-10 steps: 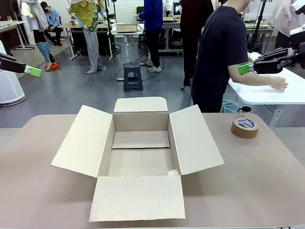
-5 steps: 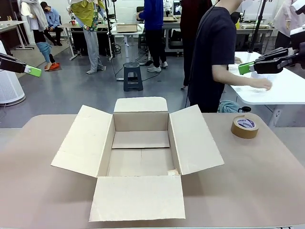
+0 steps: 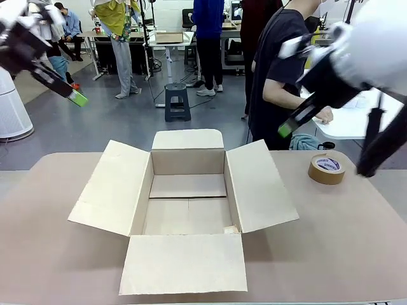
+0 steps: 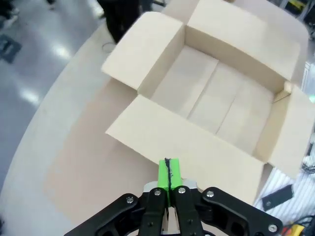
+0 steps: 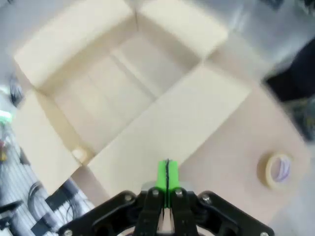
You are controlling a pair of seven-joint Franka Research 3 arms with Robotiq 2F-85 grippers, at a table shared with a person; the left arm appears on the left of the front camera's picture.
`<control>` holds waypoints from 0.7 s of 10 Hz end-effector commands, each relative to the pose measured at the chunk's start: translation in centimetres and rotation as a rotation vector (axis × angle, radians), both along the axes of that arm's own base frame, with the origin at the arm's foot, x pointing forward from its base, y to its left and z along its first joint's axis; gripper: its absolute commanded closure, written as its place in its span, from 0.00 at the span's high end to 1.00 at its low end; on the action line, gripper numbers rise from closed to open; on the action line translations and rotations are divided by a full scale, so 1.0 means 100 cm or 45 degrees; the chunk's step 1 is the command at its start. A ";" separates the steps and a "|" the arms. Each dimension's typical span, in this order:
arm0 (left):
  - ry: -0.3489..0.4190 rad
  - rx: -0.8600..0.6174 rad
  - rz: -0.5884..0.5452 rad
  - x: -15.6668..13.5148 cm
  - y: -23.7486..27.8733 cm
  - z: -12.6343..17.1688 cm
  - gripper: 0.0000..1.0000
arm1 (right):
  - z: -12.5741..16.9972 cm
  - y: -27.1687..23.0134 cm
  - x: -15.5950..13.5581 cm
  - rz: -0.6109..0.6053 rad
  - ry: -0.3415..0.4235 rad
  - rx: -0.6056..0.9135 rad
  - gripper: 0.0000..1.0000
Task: Wrap the clocks to prevent damage.
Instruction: Open the side flaps of the Package Box.
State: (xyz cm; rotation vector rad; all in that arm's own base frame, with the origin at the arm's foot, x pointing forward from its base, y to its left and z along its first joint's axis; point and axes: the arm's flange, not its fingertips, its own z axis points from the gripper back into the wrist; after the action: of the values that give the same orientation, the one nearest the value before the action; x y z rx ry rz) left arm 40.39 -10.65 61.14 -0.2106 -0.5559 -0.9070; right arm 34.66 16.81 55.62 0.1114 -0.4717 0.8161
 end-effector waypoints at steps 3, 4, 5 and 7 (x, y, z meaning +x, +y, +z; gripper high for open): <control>0.186 0.541 0.194 0.007 -0.073 -0.057 0.00 | -0.008 0.050 0.033 -0.144 0.444 -0.328 0.01; 0.200 0.556 0.242 0.014 -0.083 -0.076 0.00 | -0.016 0.054 0.038 -0.113 0.467 -0.273 0.01; 0.079 0.480 0.160 -0.003 -0.068 -0.046 0.00 | -0.020 0.045 0.020 -0.166 0.352 -0.339 0.01; 0.079 0.480 0.160 -0.003 -0.068 -0.046 0.00 | -0.020 0.045 0.020 -0.166 0.352 -0.339 0.01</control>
State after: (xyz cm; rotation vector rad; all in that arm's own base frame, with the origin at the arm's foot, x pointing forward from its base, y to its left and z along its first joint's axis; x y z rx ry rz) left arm 40.58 -18.03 55.61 0.1522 -0.3040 -0.8420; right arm 37.33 21.76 53.95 -0.0379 -0.0726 0.7227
